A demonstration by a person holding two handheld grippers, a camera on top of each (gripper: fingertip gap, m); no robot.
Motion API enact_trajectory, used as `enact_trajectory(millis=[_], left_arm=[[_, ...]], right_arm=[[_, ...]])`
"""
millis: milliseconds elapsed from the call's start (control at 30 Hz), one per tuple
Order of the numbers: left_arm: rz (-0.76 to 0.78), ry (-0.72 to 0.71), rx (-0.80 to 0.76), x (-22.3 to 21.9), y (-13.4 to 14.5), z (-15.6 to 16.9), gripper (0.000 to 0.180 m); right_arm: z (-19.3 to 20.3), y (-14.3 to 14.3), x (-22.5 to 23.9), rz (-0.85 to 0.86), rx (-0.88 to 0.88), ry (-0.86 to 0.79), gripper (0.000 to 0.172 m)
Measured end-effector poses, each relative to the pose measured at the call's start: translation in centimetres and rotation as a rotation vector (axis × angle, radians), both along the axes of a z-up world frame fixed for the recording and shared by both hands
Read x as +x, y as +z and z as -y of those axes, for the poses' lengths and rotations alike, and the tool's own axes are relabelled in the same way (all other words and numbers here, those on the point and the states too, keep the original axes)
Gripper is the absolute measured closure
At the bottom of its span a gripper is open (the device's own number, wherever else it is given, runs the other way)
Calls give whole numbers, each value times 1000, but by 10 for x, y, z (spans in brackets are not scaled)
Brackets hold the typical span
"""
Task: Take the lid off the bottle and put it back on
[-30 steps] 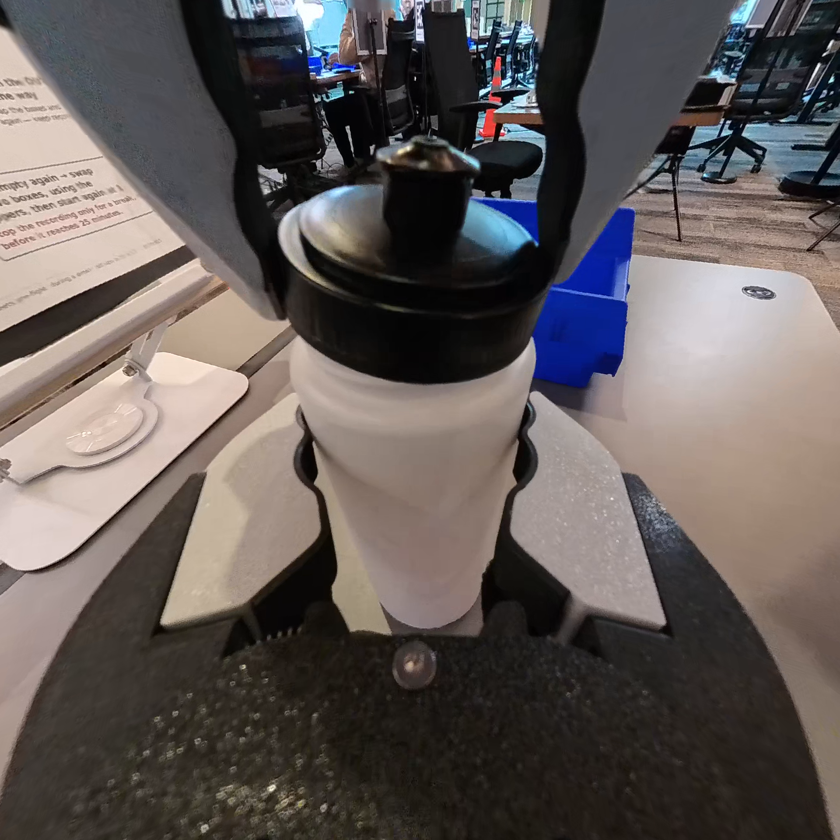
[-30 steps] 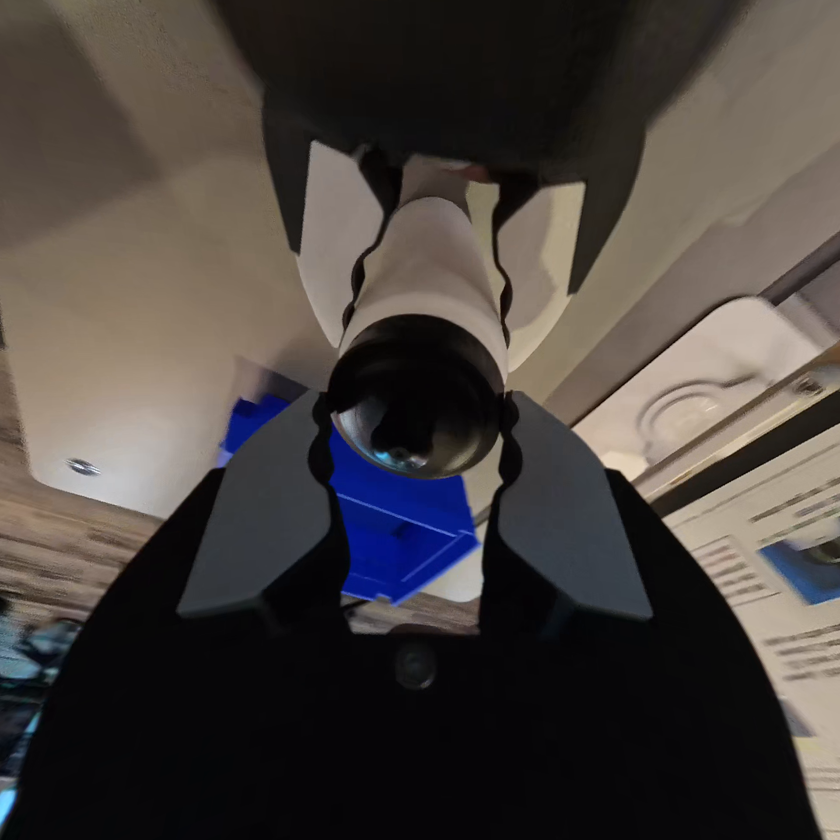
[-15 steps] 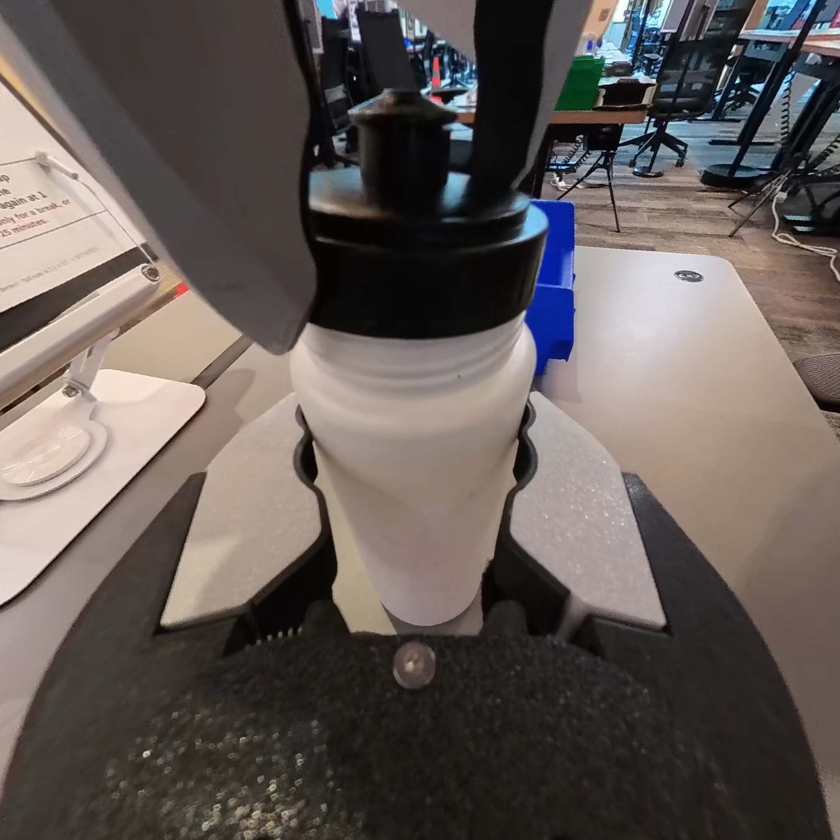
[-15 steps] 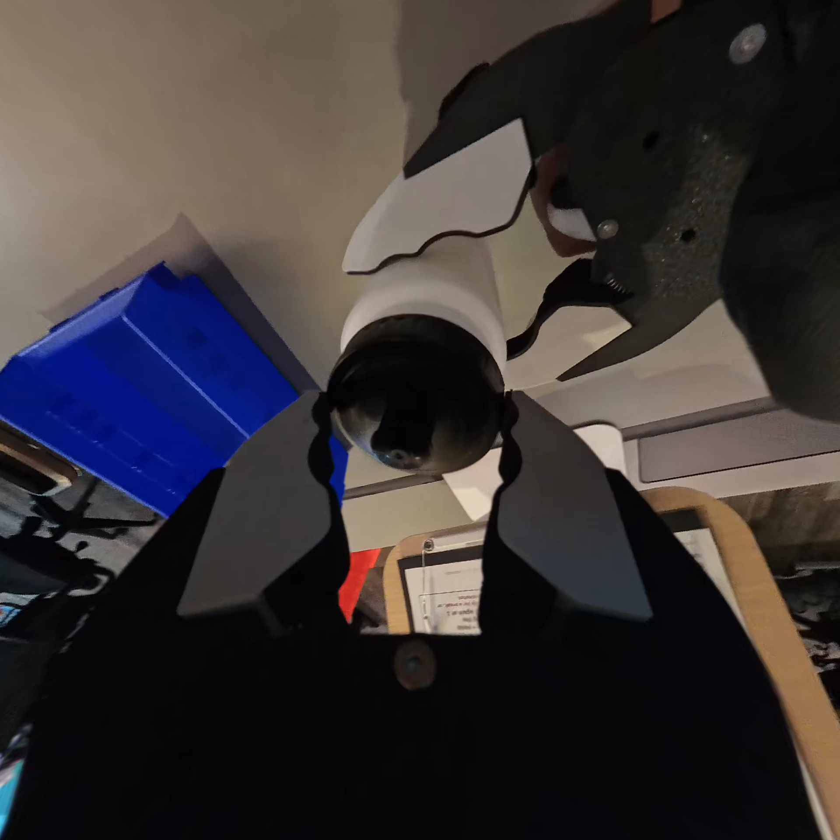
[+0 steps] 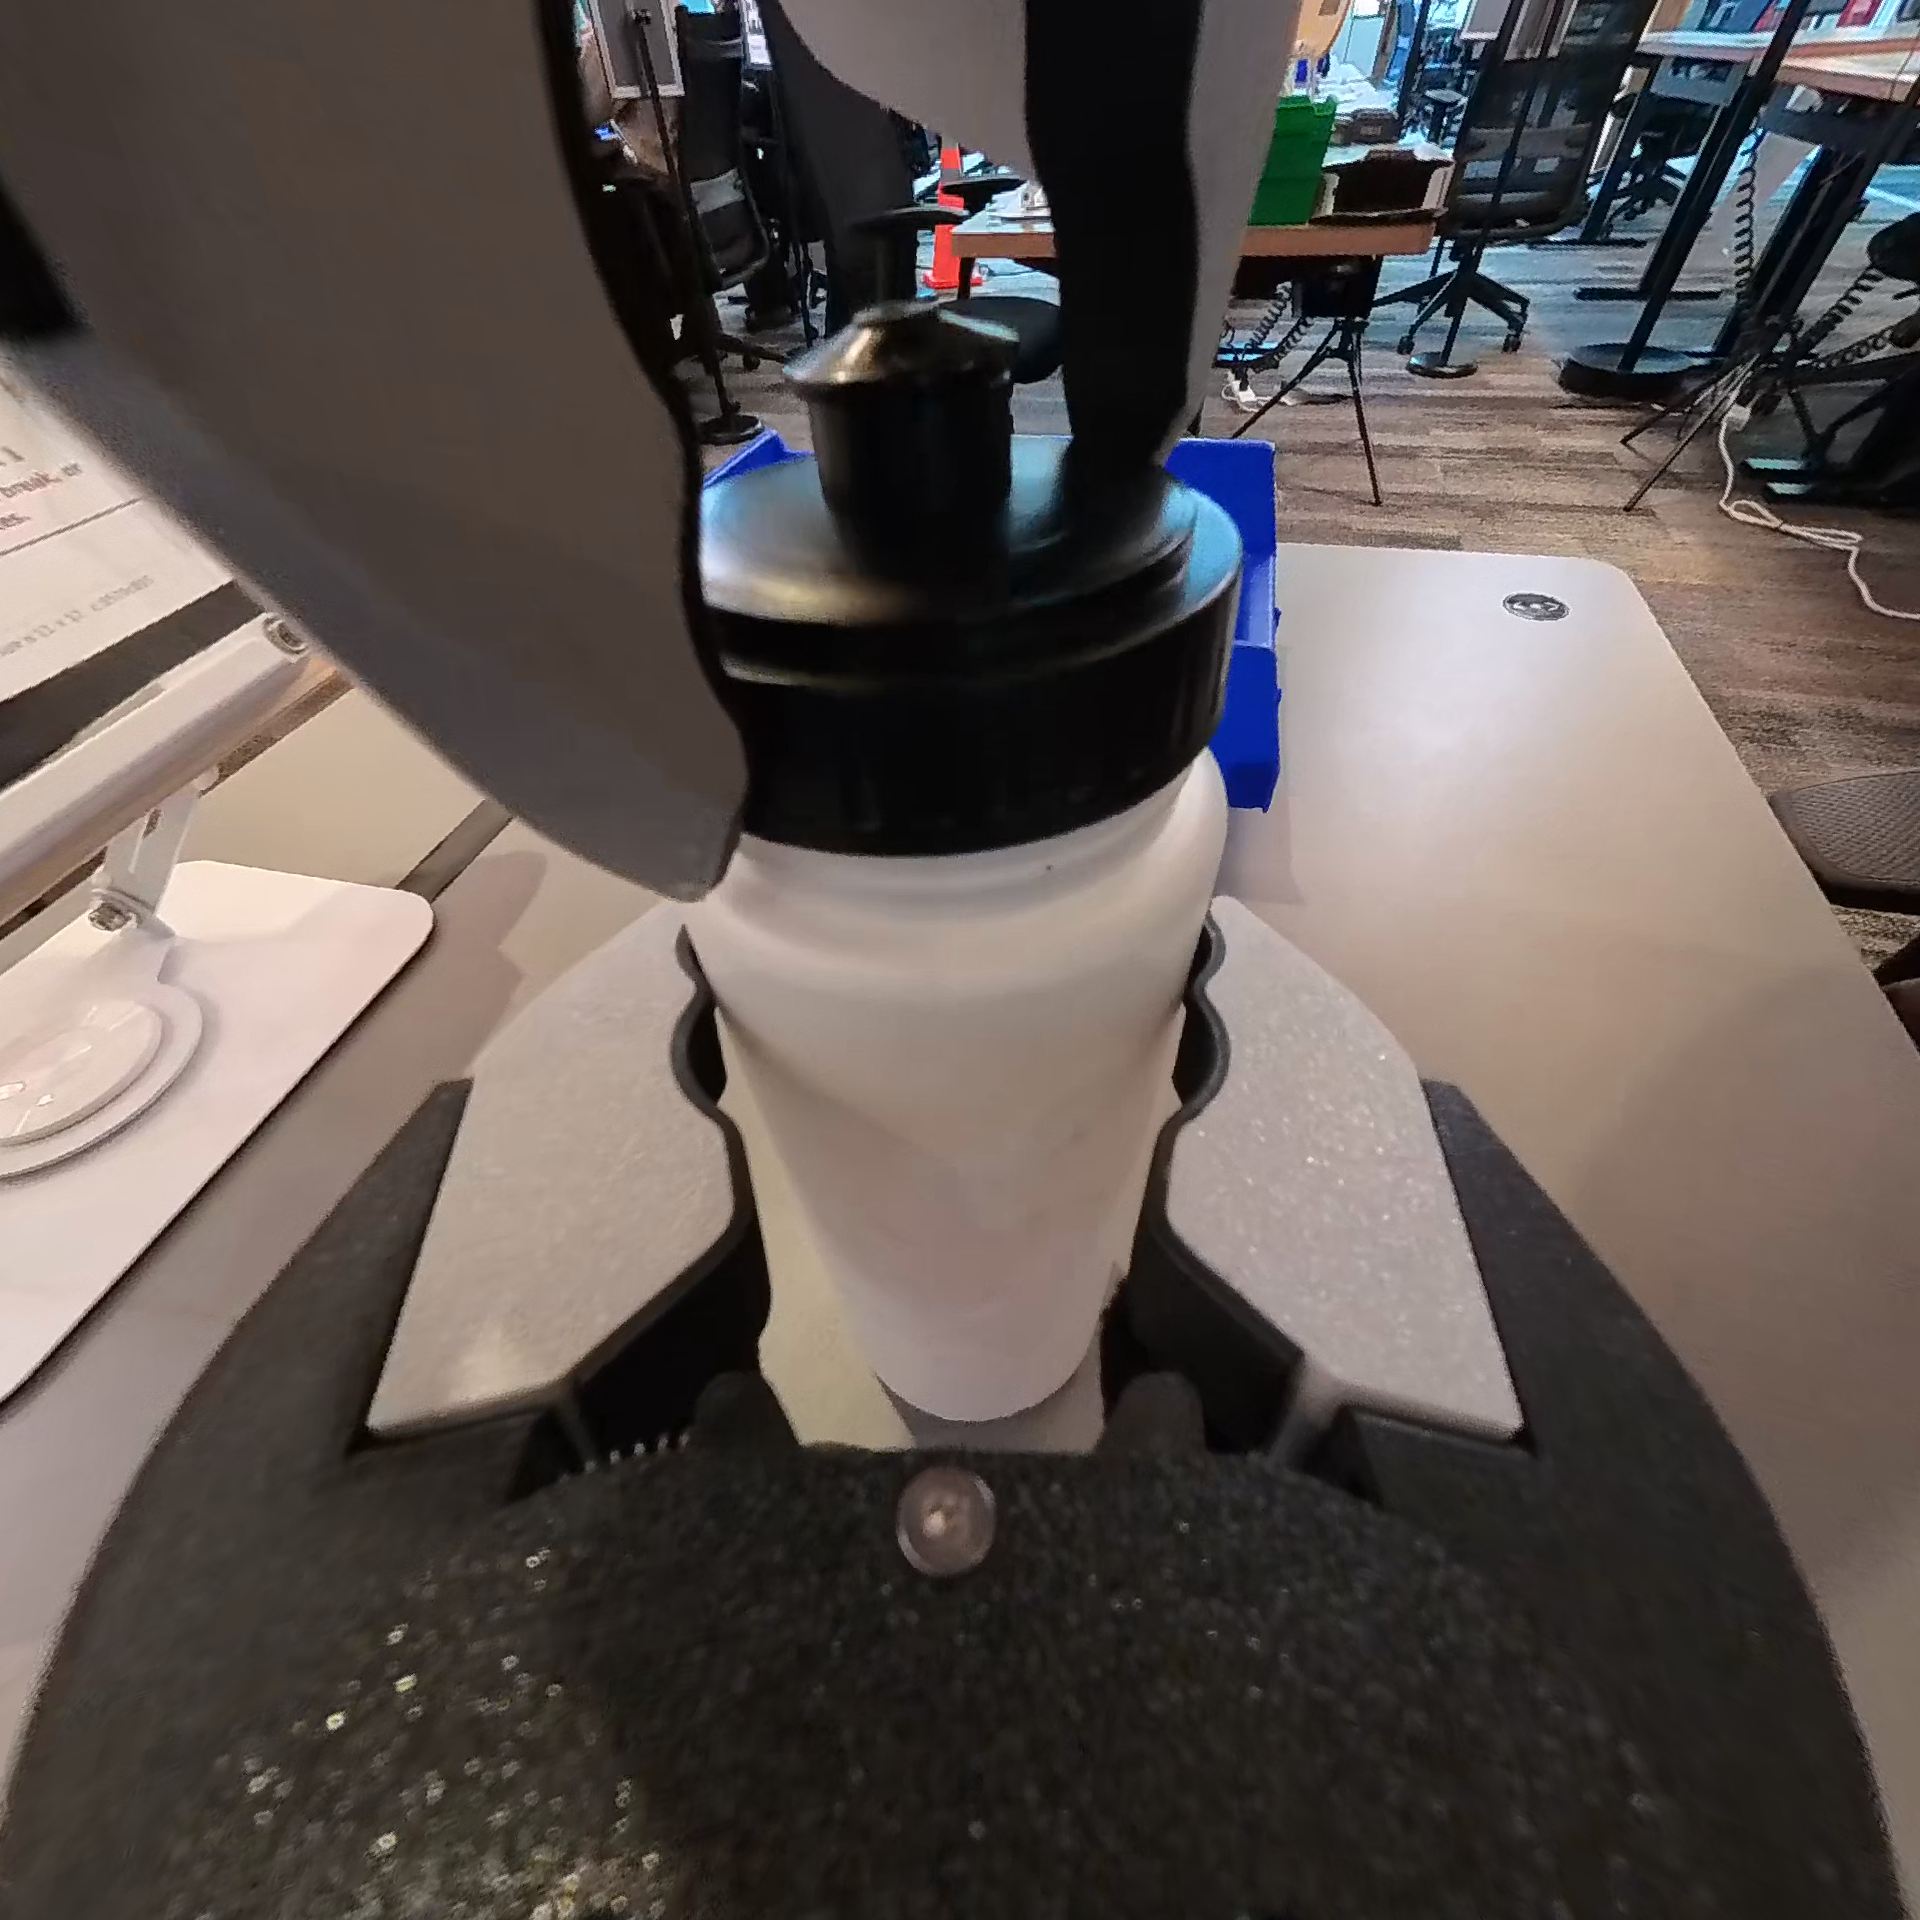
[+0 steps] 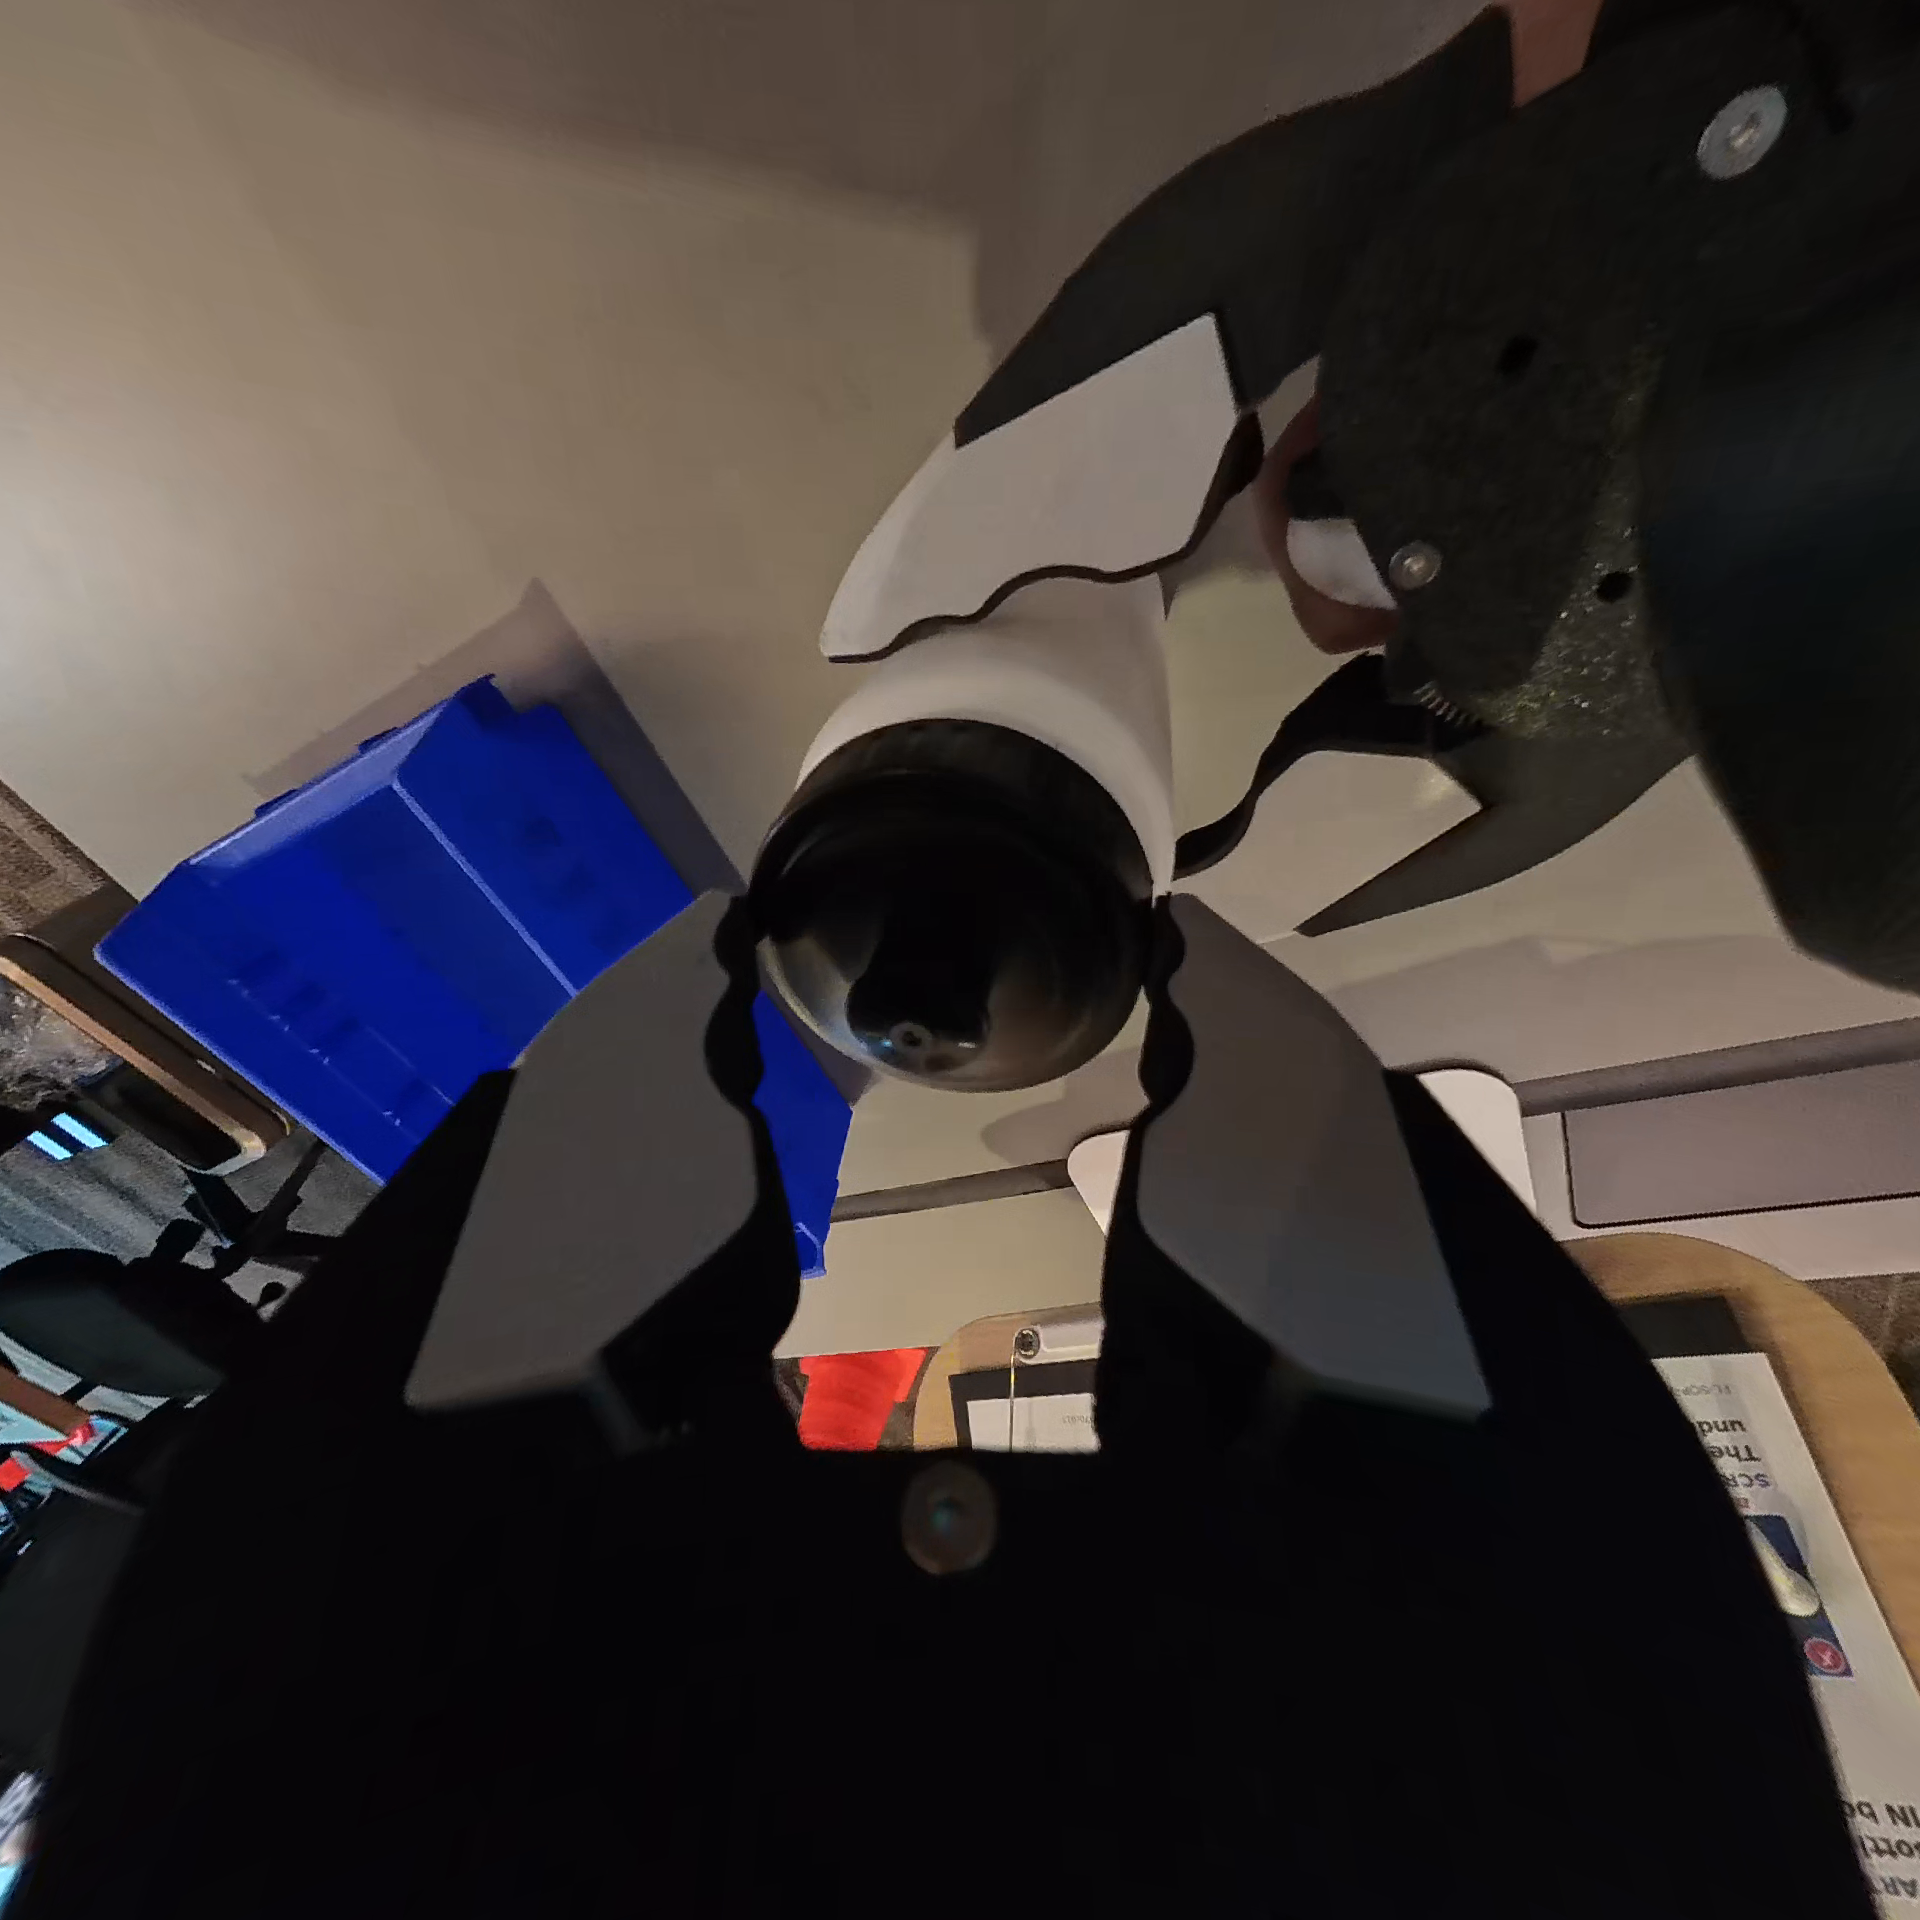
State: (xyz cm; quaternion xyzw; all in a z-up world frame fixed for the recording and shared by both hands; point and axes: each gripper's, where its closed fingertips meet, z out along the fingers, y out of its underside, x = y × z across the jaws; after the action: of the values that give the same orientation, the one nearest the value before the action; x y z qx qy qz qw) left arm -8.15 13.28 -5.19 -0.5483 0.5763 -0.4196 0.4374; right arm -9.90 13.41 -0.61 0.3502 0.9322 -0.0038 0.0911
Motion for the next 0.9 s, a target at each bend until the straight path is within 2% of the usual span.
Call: enact_trajectory(millis=[233,400,567,733,900], left_arm=[[4,4,-12,0,0,0,95],[2,2,-11,2,0,1,95],[9,4,-22,1,0,-1,95],[12,2,-25,1,0,-1,95],[10,-2,-22,1,0,0,95]], right_arm=[[-1,0,1,51,48,-124,101],[1,0,2,70,62,-77,100],[-2,0,2,114,72,-120,100],[-2,0,2,138,72,-247,100],[1,0,4,206,91,-501,101]])
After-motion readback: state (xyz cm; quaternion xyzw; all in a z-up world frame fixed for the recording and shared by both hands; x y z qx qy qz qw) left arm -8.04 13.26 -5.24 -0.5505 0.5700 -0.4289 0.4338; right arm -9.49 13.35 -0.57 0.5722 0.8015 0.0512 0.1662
